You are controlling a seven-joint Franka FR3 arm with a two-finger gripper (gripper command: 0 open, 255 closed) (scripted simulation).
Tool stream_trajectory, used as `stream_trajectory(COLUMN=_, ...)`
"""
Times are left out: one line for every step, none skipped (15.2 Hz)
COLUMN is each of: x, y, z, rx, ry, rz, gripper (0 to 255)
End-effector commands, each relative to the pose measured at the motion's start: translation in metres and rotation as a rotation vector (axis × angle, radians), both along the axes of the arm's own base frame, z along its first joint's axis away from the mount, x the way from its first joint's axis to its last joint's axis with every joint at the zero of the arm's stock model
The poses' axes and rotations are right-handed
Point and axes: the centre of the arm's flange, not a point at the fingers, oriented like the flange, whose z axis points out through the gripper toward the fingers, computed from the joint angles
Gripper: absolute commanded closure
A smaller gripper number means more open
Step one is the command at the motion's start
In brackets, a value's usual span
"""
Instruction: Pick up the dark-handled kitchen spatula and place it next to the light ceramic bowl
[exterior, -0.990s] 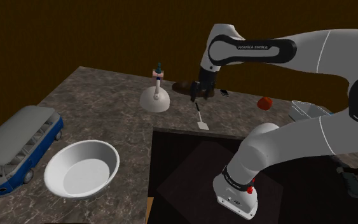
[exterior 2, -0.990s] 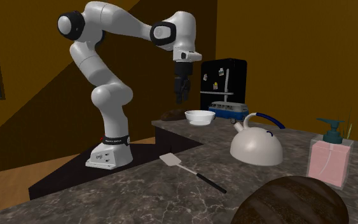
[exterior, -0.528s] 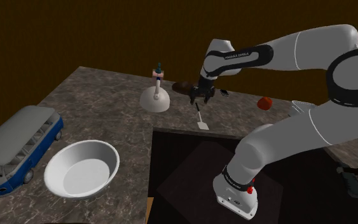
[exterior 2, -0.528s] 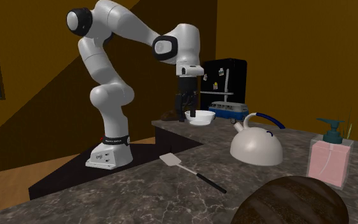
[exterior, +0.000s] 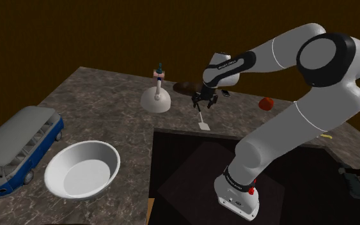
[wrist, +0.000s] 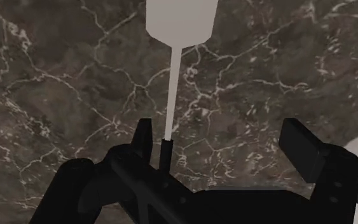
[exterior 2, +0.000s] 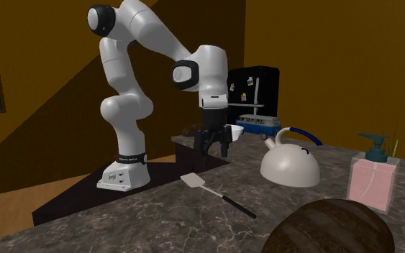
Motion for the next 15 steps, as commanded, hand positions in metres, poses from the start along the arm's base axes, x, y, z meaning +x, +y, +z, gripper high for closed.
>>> stream_trajectory(x=-0.001, y=-0.022, z=-0.02, rx=-0.011, ry=-0.009, rz=-0.063, gripper=0)
stream_trajectory(x=-0.003, y=-0.031, z=-0.028, rx=-0.016, ry=-0.013, rz=-0.093, gripper=0)
stream_trajectory(x=-0.004, y=-0.039, z=-0.035, rx=-0.02, ry=-0.016, rz=-0.12, gripper=0)
stream_trajectory(x=-0.003, y=-0.04, z=-0.04, rx=-0.02, ry=-0.016, rz=-0.12, gripper=0)
stream_trajectory(x=-0.003, y=-0.04, z=-0.046, rx=-0.02, ry=-0.016, rz=-0.12, gripper=0)
stream_trajectory(x=-0.003, y=-0.04, z=-0.051, rx=-0.02, ry=-0.016, rz=-0.12, gripper=0)
stream_trajectory(x=-0.003, y=-0.041, z=-0.056, rx=-0.02, ry=-0.016, rz=-0.12, gripper=0)
stream_trajectory(x=-0.003, y=-0.041, z=-0.062, rx=-0.02, ry=-0.016, rz=-0.12, gripper=0)
stream_trajectory(x=-0.002, y=-0.041, z=-0.067, rx=-0.02, ry=-0.016, rz=-0.12, gripper=0)
stream_trajectory(x=-0.002, y=-0.041, z=-0.072, rx=-0.02, ry=-0.016, rz=-0.12, gripper=0)
stream_trajectory(x=-0.002, y=-0.041, z=-0.075, rx=-0.02, ry=-0.016, rz=-0.12, gripper=0)
stream_trajectory(x=-0.002, y=-0.041, z=-0.075, rx=-0.02, ry=-0.016, rz=-0.12, gripper=0)
stream_trajectory(x=-0.002, y=-0.041, z=-0.075, rx=-0.02, ry=-0.016, rz=-0.12, gripper=0)
stream_trajectory(x=-0.002, y=-0.041, z=-0.075, rx=-0.02, ry=-0.016, rz=-0.12, gripper=0)
stream_trajectory(x=-0.002, y=-0.041, z=-0.075, rx=-0.02, ry=-0.016, rz=-0.12, gripper=0)
